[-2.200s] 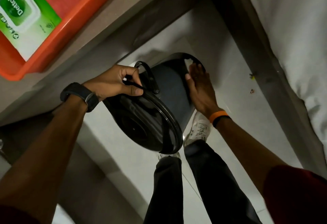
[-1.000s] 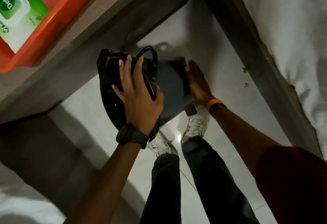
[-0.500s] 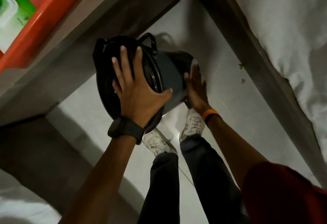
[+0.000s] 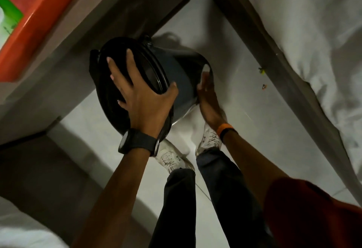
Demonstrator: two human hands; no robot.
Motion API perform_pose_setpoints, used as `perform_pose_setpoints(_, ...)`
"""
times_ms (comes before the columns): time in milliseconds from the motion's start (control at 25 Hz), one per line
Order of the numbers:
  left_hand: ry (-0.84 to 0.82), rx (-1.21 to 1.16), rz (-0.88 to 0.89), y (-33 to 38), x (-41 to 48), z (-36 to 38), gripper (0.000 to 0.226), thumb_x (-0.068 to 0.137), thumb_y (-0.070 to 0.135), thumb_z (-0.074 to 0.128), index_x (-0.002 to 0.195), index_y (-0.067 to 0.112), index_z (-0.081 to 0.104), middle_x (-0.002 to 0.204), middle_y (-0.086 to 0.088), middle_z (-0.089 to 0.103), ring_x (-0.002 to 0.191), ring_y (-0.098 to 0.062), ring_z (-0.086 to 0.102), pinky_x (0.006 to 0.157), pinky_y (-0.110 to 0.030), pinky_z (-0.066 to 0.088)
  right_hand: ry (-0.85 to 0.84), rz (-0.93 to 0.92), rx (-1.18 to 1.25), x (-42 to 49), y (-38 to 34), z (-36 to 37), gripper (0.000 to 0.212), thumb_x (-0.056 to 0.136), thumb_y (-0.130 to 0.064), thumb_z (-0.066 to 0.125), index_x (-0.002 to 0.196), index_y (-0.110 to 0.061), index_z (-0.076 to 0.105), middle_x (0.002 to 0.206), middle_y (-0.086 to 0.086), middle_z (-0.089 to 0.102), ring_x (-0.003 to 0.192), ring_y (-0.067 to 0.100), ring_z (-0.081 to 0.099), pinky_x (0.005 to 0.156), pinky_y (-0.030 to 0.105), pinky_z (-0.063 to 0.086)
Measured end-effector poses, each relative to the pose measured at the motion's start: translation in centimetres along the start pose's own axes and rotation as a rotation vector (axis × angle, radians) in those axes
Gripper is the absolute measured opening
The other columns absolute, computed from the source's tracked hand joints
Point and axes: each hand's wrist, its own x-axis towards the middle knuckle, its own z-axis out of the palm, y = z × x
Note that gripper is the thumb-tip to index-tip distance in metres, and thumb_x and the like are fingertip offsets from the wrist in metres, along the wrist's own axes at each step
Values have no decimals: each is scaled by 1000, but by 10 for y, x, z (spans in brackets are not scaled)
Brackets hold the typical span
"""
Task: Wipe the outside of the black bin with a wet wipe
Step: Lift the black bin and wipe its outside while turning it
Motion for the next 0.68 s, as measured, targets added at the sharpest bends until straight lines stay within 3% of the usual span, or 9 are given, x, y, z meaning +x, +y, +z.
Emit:
perform_pose_setpoints(120,-68,232,102,-12,-27,4,119,67,42,79,156,35,-1,164,-15,-19,150,-45,-7,112,-71,25,-13,128,37,30,-12,-12,59,110,-40,19,163,-25,-2,173,-4,-7,161,17,-4,130,51,4)
perform_pose_setpoints(280,-39,297,-52,-12,-22,-9,123,65,39,78,155,35,-6,165,-17,-14,147,-52,11,104,-63,39,-147,8,197,10,-27,6,70,100,-62,22,162,-34,5,173,-10,-2,161,13,-4,131,47,-1)
perform_pose_setpoints(400,-59,343,-136,-9,-4,-23,117,68,37,75,155,31,-3,165,-20,-6,140,-57,26,105,-61,39,-256,-96,166,8,-28,15,58,108,-48,23,162,-33,10,172,-12,-1,160,11,-8,131,50,1)
perform_pose_setpoints(560,-52,393,-172,5,14,-31,111,69,43,74,156,27,7,164,-23,5,137,-55,34,107,-57,37,-149,33,148,23,-35,9,59,108,-49,28,162,-32,14,172,-7,11,160,17,11,131,50,13)
perform_pose_setpoints(600,-35,386,-173,9,18,-33,108,70,45,73,156,24,11,163,-24,10,136,-53,37,107,-56,38,-141,-2,137,18,-40,12,58,107,-51,28,161,-35,15,171,-11,11,160,17,10,131,50,12)
perform_pose_setpoints(680,4,351,-175,12,29,-39,103,70,52,72,153,20,20,159,-24,23,133,-49,42,105,-52,40,-167,-294,18,-14,-46,33,57,105,-54,24,159,-42,11,167,-26,3,160,10,1,132,43,3)
